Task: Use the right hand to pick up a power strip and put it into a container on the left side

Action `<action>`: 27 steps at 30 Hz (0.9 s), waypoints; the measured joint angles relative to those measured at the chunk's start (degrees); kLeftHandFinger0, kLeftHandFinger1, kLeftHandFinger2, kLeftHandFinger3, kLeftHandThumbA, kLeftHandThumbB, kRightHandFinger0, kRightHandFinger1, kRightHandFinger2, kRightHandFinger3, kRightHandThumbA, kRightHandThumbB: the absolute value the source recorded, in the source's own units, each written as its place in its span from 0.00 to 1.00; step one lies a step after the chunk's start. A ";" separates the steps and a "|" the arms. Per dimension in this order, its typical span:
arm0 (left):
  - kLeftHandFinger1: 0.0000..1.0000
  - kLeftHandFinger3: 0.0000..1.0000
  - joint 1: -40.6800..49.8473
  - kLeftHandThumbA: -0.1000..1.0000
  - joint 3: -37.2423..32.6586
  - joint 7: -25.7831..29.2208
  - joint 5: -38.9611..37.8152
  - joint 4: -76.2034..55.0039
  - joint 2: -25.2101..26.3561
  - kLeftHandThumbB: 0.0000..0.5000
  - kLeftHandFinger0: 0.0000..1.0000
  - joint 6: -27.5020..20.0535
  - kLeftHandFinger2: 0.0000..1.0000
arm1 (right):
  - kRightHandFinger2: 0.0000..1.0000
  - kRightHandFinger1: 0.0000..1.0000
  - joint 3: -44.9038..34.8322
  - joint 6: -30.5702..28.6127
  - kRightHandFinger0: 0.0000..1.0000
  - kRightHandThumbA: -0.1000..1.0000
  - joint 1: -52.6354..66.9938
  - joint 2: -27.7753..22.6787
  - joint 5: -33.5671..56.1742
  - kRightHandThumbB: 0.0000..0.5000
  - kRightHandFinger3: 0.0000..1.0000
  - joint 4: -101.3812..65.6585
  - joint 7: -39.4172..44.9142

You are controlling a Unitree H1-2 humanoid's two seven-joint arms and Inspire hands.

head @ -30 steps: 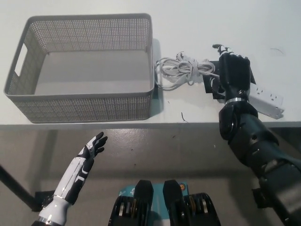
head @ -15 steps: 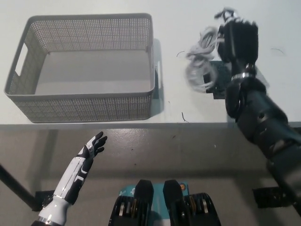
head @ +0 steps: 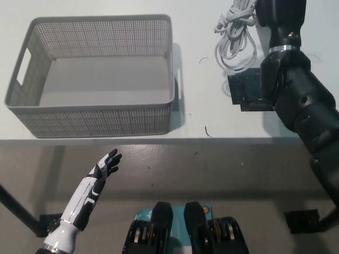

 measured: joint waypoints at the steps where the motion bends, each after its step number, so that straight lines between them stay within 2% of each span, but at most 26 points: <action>1: 1.00 1.00 0.01 1.00 0.00 0.00 0.01 0.00 0.00 0.46 1.00 0.00 1.00 | 0.69 0.21 0.00 -0.13 0.00 0.00 -0.08 0.00 0.00 0.27 0.50 -0.09 -0.10; 2: 1.00 1.00 0.03 1.00 0.00 0.00 0.01 0.00 0.00 0.46 1.00 0.00 1.00 | 0.67 0.18 0.01 -0.35 0.00 0.00 -0.23 0.00 0.00 0.29 0.51 -0.16 -0.26; 4: 1.00 1.00 0.11 1.00 0.00 -0.01 0.01 0.00 0.00 0.46 1.00 0.00 1.00 | 0.68 0.15 0.18 -0.83 0.00 0.00 -0.67 0.00 -0.05 0.28 0.60 -0.34 -1.02; 6: 1.00 1.00 0.22 1.00 0.00 -0.02 0.02 0.00 0.00 0.46 1.00 0.02 1.00 | 0.76 0.20 0.55 -0.99 0.00 0.00 -1.43 0.05 -0.13 0.31 0.80 -0.42 -1.67; 7: 1.00 1.00 0.26 1.00 0.00 -0.02 0.02 0.00 0.00 0.46 1.00 0.02 1.00 | 0.75 0.20 0.76 -1.03 0.00 0.00 -1.85 0.07 -0.17 0.30 0.84 -0.55 -1.85; 10: 1.00 1.00 0.38 1.00 0.00 -0.04 0.01 0.00 0.00 0.48 1.00 0.02 1.00 | 0.71 0.15 1.27 -1.22 0.00 0.00 -3.50 0.40 -0.26 0.25 0.80 -0.73 -2.30; 11: 1.00 1.00 0.42 1.00 0.00 -0.04 0.02 0.01 0.00 0.48 1.00 0.02 1.00 | 0.78 0.19 1.32 -1.32 0.00 0.00 -4.06 0.67 -0.25 0.25 0.81 -0.80 -2.44; 12: 1.00 1.00 0.45 1.00 0.00 -0.04 0.05 0.00 0.00 0.48 1.00 0.03 1.00 | 0.80 0.20 1.40 -1.42 0.00 0.00 -4.65 0.98 -0.26 0.25 0.82 -0.88 -2.58; 13: 1.00 1.00 0.47 1.00 0.00 -0.04 0.09 0.00 0.00 0.47 1.00 0.04 1.00 | 0.81 0.27 1.57 -1.43 0.00 0.00 -5.23 1.48 -0.27 0.26 0.80 -0.94 -2.70; 15: 1.00 1.00 0.48 1.00 0.00 -0.04 0.15 0.00 0.00 0.46 1.00 0.05 1.00 | 0.72 0.27 1.83 -1.43 0.02 0.00 -6.54 2.86 -0.27 0.30 0.74 -0.98 -2.73; 16: 1.00 1.00 0.48 1.00 0.00 -0.05 0.14 0.00 0.00 0.47 1.00 0.08 1.00 | 0.69 0.24 2.02 -1.43 0.01 0.00 -7.07 3.53 -0.29 0.33 0.73 -0.99 -2.74; 17: 1.00 1.00 0.47 1.00 0.00 -0.05 0.14 0.00 -0.01 0.47 1.00 0.11 1.00 | 0.65 0.17 2.35 -1.41 0.00 0.00 -7.60 4.21 -0.35 0.37 0.67 -0.99 -2.75; 19: 1.00 1.00 0.48 1.00 0.00 -0.08 0.11 0.00 0.00 0.47 1.00 0.14 1.00 | 0.58 0.09 3.42 -1.37 0.00 0.00 -8.75 5.70 -0.77 0.37 0.57 -0.99 -2.77; 20: 1.00 1.00 0.48 1.00 0.00 -0.10 0.09 0.00 0.00 0.45 1.00 0.14 1.00 | 0.53 0.07 3.87 -1.38 0.00 0.00 -9.26 6.35 -0.89 0.46 0.60 -0.99 -2.77; 21: 1.00 1.00 0.49 1.00 0.00 -0.13 0.09 0.00 0.01 0.45 1.00 0.14 1.00 | 0.47 0.04 4.20 -1.38 0.00 0.00 -9.90 7.11 -0.95 0.55 0.56 -0.98 -2.78; 22: 1.00 1.00 0.50 1.00 -0.01 -0.21 0.09 0.00 0.04 0.46 1.00 0.13 1.00 | 0.38 0.00 4.45 -1.37 0.00 0.00 -10.50 7.87 -0.98 0.55 0.46 -0.98 -2.77; 24: 1.00 1.00 0.51 1.00 -0.03 -0.37 0.10 -0.01 0.10 0.50 1.00 0.13 1.00 | 0.31 0.00 4.91 -1.25 0.00 0.00 -11.59 9.20 -1.03 0.42 0.33 -0.98 -2.71; 25: 1.00 1.00 0.54 1.00 -0.04 -0.40 0.12 -0.02 0.15 0.50 1.00 0.13 1.00 | 0.29 0.00 5.30 -1.19 0.00 0.00 -12.22 9.95 -1.07 0.39 0.25 -0.98 -2.69; 27: 1.00 1.00 0.59 1.00 -0.10 -0.50 0.15 -0.17 0.24 0.51 1.00 0.14 1.00 | 0.30 0.00 5.77 -1.08 0.00 0.00 -13.45 11.62 -1.08 0.37 0.20 -0.96 -2.62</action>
